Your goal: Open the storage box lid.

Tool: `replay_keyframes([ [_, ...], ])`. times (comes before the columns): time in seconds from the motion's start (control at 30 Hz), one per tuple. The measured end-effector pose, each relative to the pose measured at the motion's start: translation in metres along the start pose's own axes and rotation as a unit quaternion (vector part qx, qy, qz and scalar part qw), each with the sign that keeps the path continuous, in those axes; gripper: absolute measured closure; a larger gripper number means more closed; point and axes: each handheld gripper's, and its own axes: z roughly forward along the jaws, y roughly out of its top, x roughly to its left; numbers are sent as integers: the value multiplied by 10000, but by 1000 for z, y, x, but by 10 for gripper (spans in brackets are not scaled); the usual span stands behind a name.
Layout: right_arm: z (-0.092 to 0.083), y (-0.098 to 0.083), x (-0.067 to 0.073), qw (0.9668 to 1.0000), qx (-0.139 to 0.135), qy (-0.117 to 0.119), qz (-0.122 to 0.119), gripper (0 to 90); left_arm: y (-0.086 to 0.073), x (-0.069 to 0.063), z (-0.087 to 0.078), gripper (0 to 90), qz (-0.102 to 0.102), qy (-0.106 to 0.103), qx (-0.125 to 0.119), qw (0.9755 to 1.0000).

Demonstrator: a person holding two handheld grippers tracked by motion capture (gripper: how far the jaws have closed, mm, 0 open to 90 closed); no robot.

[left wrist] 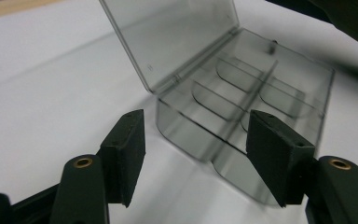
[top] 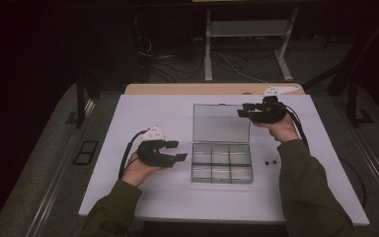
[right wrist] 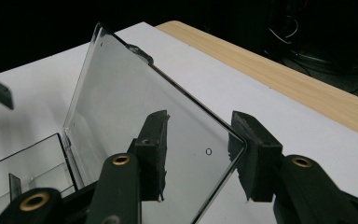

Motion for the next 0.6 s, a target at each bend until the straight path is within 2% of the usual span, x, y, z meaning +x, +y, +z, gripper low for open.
replay_keyframes([
  [0.27,5,0,-2,9999,112,-71,63,531,-25,-18,-13,265,88,70,65,9999],
  [0.4,10,-1,-4,9998,149,-120,111,512,-32,-23,-18,226,46,87,80,9999],
  [0.53,12,-2,-5,9997,159,-137,132,497,-45,-28,-21,200,33,71,202,9998],
  [0.6,14,-3,-4,9996,187,-171,138,483,-48,-30,-21,189,94,75,267,9996],
])
